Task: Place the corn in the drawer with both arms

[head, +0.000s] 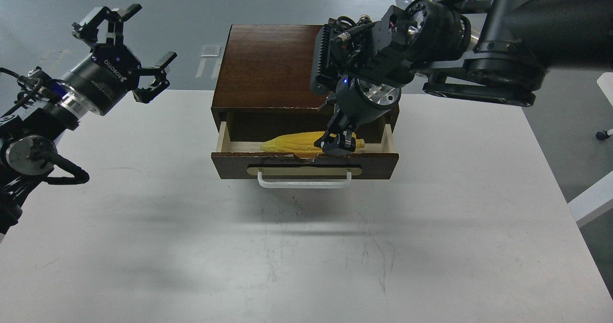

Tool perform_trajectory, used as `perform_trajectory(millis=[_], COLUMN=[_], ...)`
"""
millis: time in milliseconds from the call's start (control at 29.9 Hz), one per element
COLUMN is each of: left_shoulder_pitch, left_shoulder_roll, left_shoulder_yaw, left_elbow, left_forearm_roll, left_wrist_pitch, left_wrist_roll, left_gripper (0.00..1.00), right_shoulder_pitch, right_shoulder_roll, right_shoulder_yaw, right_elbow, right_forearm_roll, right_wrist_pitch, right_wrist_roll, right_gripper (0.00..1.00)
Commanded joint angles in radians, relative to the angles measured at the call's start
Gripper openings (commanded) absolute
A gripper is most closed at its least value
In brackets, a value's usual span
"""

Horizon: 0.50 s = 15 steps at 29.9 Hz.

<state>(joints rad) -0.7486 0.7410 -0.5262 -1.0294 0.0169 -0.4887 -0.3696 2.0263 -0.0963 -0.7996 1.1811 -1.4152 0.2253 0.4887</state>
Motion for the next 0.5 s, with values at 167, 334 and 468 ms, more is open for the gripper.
perform_trajectory(millis=[167, 334, 468], left_shoulder_pitch=[0.000, 0.000, 0.002], left_shoulder_roll=[0.000, -0.008, -0.012], left_shoulder_yaw=[-0.001, 0.000, 0.000], left_elbow=[0.000, 0.000, 0.000], left_forearm_roll=[0.000, 0.002, 0.002], left_wrist_pitch=[0.000, 0.000, 0.000], left_wrist_roll=[0.000, 0.000, 0.000], left_gripper=[0.98, 0.98, 0.98], right_shoulder_pitch=[0.097, 0.111, 0.055], right_shoulder_roll=[-0.127, -0.274, -0.427], right_shoulder_yaw=[0.092, 0.122, 0.140], right_elbow=[-0.005, -0.005, 0.003], right_forearm_roll=[0.178, 0.407, 0.628], right_wrist_pitch=[-0.001, 0.000, 0.000], right_wrist_roll=[0.000, 0.000, 0.000], right_gripper=[0.73, 0.82, 0.92])
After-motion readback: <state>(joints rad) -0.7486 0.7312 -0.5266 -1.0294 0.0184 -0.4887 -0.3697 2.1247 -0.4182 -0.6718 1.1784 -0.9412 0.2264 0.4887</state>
